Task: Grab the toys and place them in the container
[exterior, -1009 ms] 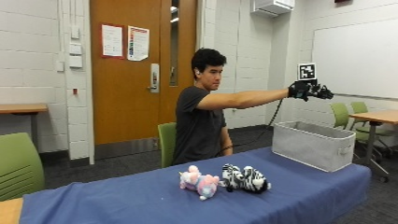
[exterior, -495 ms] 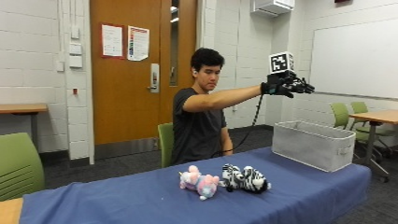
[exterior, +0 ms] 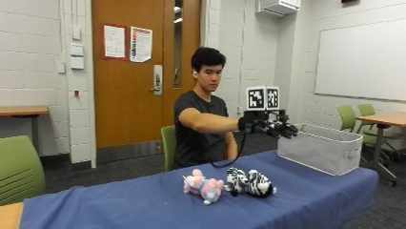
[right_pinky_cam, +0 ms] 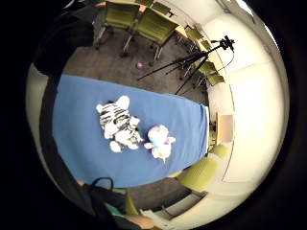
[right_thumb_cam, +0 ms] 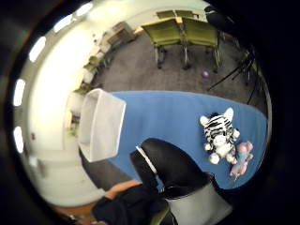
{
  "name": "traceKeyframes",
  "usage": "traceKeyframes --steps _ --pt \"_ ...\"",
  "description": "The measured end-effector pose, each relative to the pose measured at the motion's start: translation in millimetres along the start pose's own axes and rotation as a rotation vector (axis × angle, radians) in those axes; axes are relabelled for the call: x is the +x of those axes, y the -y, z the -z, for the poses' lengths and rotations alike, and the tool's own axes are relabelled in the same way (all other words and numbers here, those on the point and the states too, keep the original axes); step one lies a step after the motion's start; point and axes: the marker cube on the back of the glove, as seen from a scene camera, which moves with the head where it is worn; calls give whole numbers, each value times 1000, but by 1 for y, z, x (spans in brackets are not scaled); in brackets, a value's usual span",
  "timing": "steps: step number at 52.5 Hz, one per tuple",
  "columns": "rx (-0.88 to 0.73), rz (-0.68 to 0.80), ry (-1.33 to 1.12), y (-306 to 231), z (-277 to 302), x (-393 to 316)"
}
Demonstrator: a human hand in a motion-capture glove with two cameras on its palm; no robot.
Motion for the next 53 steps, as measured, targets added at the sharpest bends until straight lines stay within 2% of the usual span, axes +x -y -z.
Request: traceKeyframes --steps 14,25,36,53 --pt "-211 -49 15 -3 -123 32" --pt "-304 -72 9 -21 -172 42" --pt "-328 -100 -12 -36 -184 52" --pt "-259 -144 -23 -40 -177 51"
